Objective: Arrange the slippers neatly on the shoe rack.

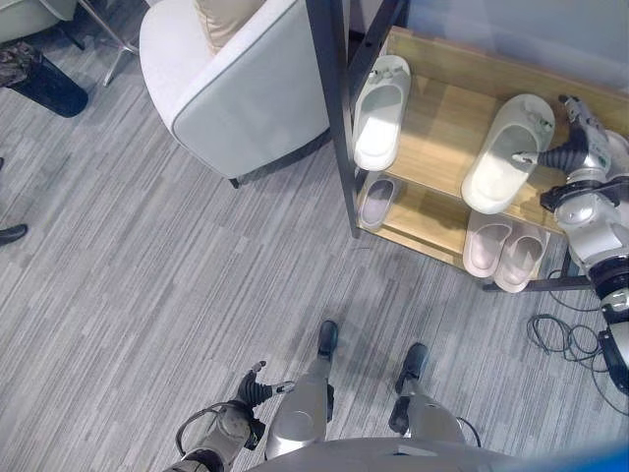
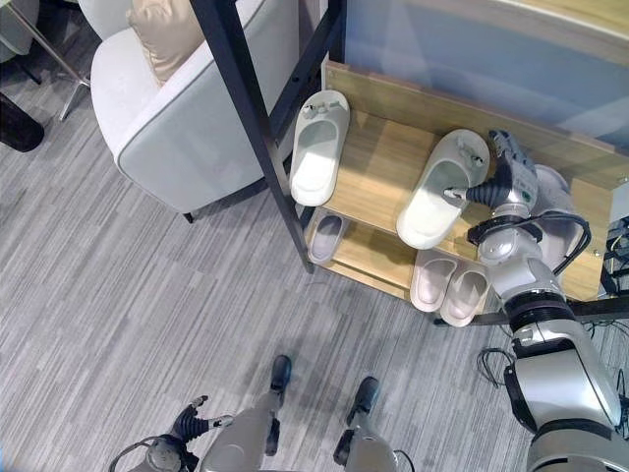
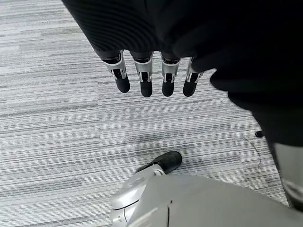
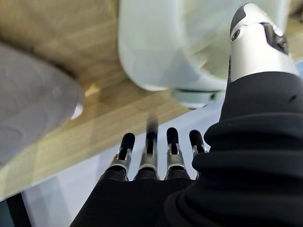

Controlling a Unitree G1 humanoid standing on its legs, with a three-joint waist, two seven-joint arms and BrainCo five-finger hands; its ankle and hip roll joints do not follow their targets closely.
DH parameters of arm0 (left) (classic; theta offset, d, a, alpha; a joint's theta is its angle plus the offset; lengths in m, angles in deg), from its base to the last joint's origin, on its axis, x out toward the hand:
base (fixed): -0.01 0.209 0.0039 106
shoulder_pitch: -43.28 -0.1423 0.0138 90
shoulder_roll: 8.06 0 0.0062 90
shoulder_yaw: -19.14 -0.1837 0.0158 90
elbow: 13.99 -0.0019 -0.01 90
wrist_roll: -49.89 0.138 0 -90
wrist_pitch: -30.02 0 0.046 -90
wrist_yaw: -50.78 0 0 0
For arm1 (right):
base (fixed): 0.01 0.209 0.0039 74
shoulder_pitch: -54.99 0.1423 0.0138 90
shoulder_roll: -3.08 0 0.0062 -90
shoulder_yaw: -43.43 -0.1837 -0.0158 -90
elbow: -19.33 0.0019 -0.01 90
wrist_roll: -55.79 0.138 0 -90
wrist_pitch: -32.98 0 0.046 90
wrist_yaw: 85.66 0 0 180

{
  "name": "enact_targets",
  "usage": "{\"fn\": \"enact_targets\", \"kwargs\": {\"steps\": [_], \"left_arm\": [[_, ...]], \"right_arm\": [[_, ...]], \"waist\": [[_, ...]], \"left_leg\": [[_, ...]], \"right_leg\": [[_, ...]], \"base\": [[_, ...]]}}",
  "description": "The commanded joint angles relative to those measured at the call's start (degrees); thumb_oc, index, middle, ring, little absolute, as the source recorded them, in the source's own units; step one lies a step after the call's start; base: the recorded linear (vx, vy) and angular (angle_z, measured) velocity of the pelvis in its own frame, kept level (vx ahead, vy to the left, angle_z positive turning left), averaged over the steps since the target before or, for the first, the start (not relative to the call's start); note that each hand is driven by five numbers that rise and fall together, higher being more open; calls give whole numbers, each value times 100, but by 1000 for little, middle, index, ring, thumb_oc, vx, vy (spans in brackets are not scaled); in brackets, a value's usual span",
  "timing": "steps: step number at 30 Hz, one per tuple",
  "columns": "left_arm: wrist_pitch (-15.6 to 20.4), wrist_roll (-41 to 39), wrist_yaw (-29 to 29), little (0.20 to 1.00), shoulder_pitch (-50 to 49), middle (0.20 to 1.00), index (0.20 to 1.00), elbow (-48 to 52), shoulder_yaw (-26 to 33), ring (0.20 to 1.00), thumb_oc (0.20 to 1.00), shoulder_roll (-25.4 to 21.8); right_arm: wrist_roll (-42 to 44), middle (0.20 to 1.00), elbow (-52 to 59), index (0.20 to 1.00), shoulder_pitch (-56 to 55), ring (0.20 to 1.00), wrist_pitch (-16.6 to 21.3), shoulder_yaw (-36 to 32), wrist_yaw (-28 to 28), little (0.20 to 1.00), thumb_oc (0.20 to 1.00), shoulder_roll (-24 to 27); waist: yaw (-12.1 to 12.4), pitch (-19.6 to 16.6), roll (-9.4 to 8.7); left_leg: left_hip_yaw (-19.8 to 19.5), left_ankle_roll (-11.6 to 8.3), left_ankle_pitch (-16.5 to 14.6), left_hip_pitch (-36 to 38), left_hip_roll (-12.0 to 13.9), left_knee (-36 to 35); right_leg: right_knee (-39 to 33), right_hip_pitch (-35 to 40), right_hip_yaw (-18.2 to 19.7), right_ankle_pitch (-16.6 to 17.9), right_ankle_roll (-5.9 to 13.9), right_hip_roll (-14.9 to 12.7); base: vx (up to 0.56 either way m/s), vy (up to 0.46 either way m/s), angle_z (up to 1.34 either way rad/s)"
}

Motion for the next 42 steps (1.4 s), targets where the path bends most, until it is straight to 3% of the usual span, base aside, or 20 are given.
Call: {"fn": "enact_targets", "kwargs": {"steps": [1, 10, 11, 12, 15, 19, 26, 33, 42], "left_arm": [[64, -181, 73, 1000, 127, 1000, 1000, -343, -352, 1000, 1000, -39], [104, -327, 69, 1000, 265, 1000, 1000, -312, -445, 1000, 1000, -108], [101, -333, 68, 1000, 296, 1000, 1000, -319, -447, 1000, 1000, -121], [98, -339, 63, 1000, 309, 1000, 1000, -318, -443, 1000, 1000, -133], [29, -514, 24, 1000, 727, 1000, 1000, -427, -363, 1000, 1000, -129], [79, -617, 63, 1000, 402, 1000, 1000, -308, -375, 1000, 1000, -180], [51, -509, 52, 1000, 561, 1000, 1000, -252, -273, 1000, 1000, -168], [57, -492, 48, 1000, 676, 1000, 1000, -293, -264, 1000, 1000, -143], [64, -625, 66, 1000, 762, 1000, 1000, -377, -319, 1000, 1000, -225]], "right_arm": [[73, 1000, -92, 1000, 370, 1000, 84, 253, 175, 1000, 1000, 225], [380, 1000, -577, 1000, 733, 1000, 117, 668, -62, 1000, 1000, 72], [374, 454, -656, 454, 770, 454, 113, 746, -95, 454, 454, 31], [378, 200, -648, 200, 785, 200, 106, 788, -124, 200, 200, -15], [414, 200, -439, 200, 975, 200, 53, 814, -115, 200, 200, -107], [256, 200, -717, 200, 989, 200, -72, 618, 293, 200, 200, 37], [-550, 200, 543, 200, 420, 200, -317, -52, 949, 200, 200, 171], [-800, 200, 1065, 200, 513, 200, -388, -143, 1014, 200, 200, 66], [-441, 200, 442, 200, 1204, 200, -402, 289, 908, 200, 200, -47]], "waist": [[91, -143, -180], [169, -29, -219], [183, -14, -234], [184, -8, -258], [98, 13, -286], [175, 7, -248], [153, 93, -211], [175, 95, -260], [337, 113, -382]], "left_leg": [[-74, -398, -164, -205, -8, 31], [-104, -445, -127, -390, -23, 31], [-121, -446, -130, -409, -23, 31], [-126, -445, -134, -421, -26, 31], [-116, -448, -147, -443, -34, 31], [-178, -422, -130, -519, -80, 31], [-254, -396, -164, -480, -125, 31], [-289, -380, -165, -529, -153, 31], [-388, -398, -153, -666, -224, 31]], "right_leg": [[42, 527, -37, -534, 594, -282], [42, 392, -79, -527, 612, -288], [42, 381, -101, -532, 610, -289], [42, 375, -106, -531, 612, -287], [42, 333, -69, -520, 624, -297], [42, 302, -132, -487, 630, -321], [42, 386, -193, -476, 637, -372], [42, 354, -211, -452, 647, -420], [42, 322, -332, -440, 670, -448]], "base": [[0, 0, 0], [3, 0, 1], [0, 0, 0], [0, 0, 0], [-8, 29, 3], [-21, 35, 8], [-15, 18, 6], [-19, 28, 7], [9, 20, 6]]}}
